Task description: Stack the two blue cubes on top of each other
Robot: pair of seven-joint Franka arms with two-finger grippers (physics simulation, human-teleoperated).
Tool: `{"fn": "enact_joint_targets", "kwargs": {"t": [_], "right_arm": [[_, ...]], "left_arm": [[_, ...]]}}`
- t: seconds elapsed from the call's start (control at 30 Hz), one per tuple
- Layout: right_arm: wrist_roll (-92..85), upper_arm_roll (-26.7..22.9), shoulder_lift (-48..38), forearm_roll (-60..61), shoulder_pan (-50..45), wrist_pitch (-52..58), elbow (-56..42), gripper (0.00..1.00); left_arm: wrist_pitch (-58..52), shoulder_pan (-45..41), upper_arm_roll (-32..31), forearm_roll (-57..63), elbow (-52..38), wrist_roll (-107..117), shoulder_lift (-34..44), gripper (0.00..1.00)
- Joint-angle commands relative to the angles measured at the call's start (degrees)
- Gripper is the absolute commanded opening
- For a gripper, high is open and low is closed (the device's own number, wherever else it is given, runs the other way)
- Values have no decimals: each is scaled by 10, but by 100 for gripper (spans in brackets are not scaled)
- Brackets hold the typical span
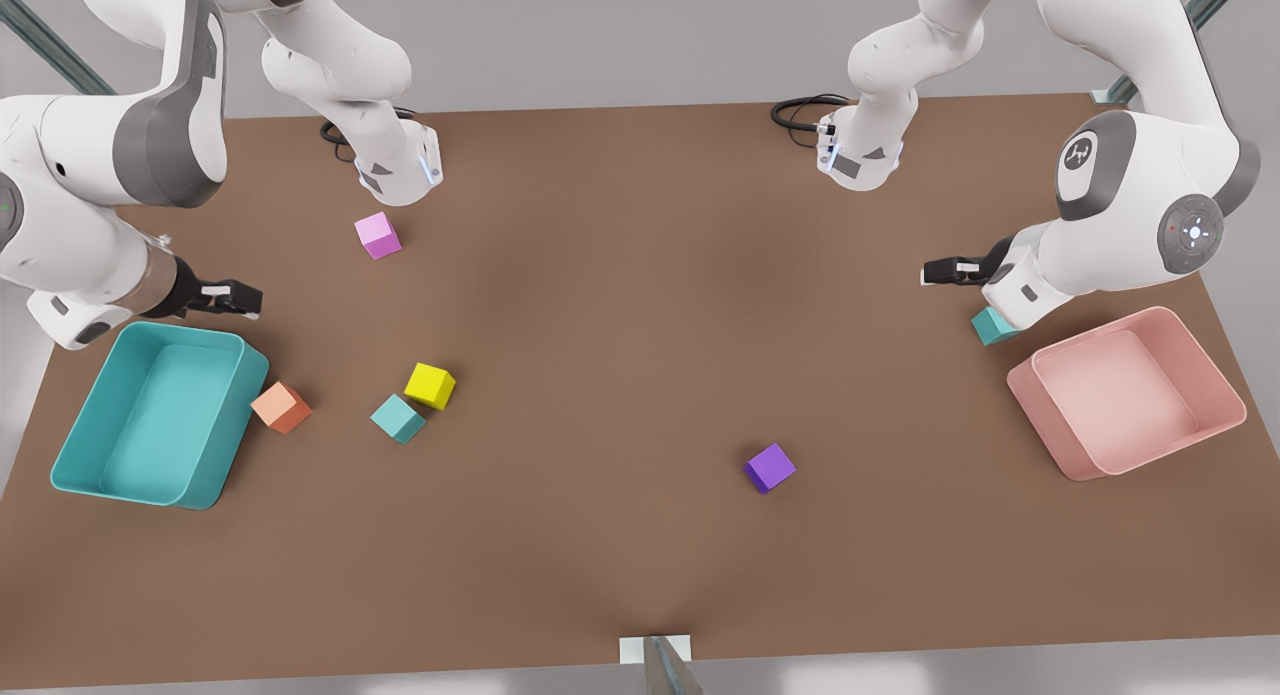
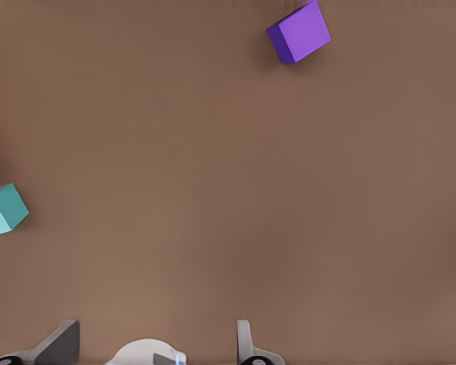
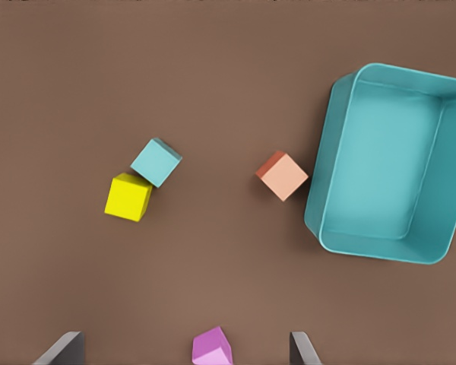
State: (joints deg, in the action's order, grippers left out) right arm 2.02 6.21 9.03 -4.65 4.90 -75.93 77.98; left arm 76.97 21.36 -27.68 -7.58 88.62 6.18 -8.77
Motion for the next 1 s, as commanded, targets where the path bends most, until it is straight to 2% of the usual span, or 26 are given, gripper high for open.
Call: {"fn": "enact_joint_targets", "kwargs": {"t": [0.0, 0.03, 0.1, 0.13, 0.23, 0.33, 0.47, 0.6, 0.8, 0.97], "right_arm": [[4, -1, 0, -1, -1, -8, 0, 100], [11, -1, 6, -2, -2, -8, -6, 100], [37, -1, 77, -1, -25, -19, -23, 100], [136, -1, 147, -43, -51, -45, -50, 100], [276, -1, 204, -27, -62, -121, -45, 100], [314, -2, 179, -31, -60, -257, 64, 100], [349, -4, 172, -26, -59, -376, 149, 100], [370, -4, 199, -25, -57, -429, 151, 100], [377, -4, 160, -16, -33, -574, 282, 100], [378, -4, 161, 10, -31, -607, 306, 100]], "left_arm": [[1, -1, -1, 0, 0, 14, 1, 100], [1, 0, -1, -1, 0, 14, 1, 100], [1, 0, -1, -1, 0, 14, 0, 100], [1, 0, -1, -1, 0, 13, -1, 100], [1, 1, -1, 0, 2, 13, -3, 100], [1, 1, -1, 0, 2, 13, -5, 100], [1, 3, -1, 0, 2, 12, -5, 100], [1, 4, 0, 0, 2, 12, -5, 100], [1, 5, 0, 0, 2, 11, -10, 100], [2, 6, 1, 15, 2, 12, -24, 100]]}}
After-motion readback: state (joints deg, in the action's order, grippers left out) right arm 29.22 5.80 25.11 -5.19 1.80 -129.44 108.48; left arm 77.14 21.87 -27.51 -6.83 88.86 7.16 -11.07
